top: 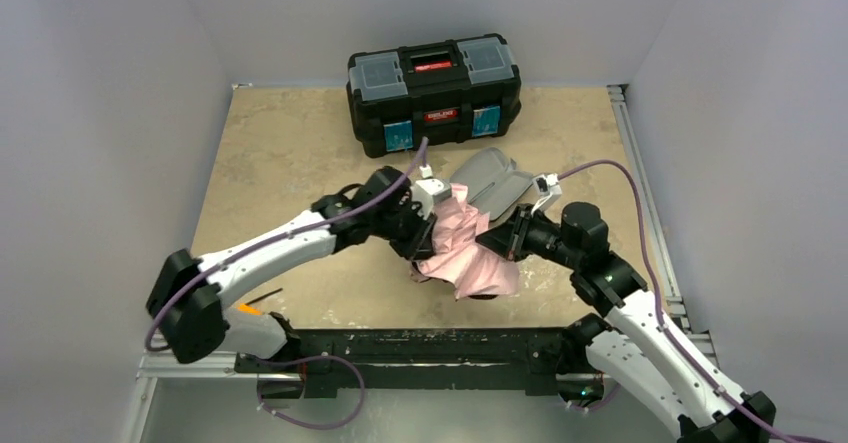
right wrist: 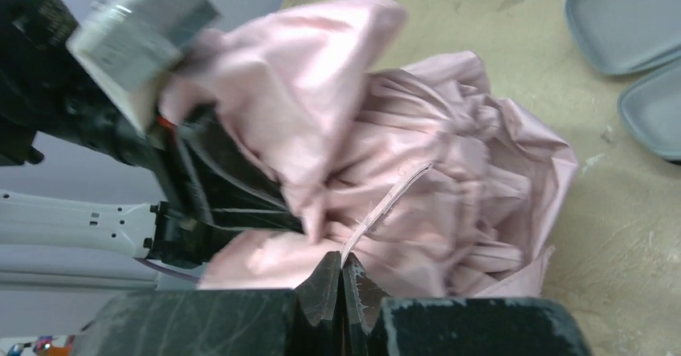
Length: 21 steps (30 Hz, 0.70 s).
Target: Put away the umbrella
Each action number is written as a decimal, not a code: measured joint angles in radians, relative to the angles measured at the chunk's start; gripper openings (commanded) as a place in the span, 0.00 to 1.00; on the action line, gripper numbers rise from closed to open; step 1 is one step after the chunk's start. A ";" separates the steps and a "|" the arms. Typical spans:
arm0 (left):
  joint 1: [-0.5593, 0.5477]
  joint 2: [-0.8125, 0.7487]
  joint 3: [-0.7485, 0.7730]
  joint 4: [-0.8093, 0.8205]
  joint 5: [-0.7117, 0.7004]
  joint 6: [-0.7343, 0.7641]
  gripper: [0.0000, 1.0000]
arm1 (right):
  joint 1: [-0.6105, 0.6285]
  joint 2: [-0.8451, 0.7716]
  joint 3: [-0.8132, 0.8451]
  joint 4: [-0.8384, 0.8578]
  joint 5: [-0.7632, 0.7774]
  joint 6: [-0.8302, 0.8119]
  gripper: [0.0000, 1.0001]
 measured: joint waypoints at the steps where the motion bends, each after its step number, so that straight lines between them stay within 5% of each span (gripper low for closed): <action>1: 0.017 -0.050 0.000 -0.013 0.032 0.000 0.00 | -0.001 -0.005 0.017 -0.015 0.000 -0.013 0.00; 9: 0.180 -0.326 0.001 -0.076 0.152 -0.054 0.00 | -0.005 -0.071 0.102 -0.080 -0.005 -0.071 0.00; 21: 0.255 -0.207 0.160 -0.281 0.010 -0.118 0.00 | -0.005 -0.132 0.141 -0.108 -0.164 -0.076 0.00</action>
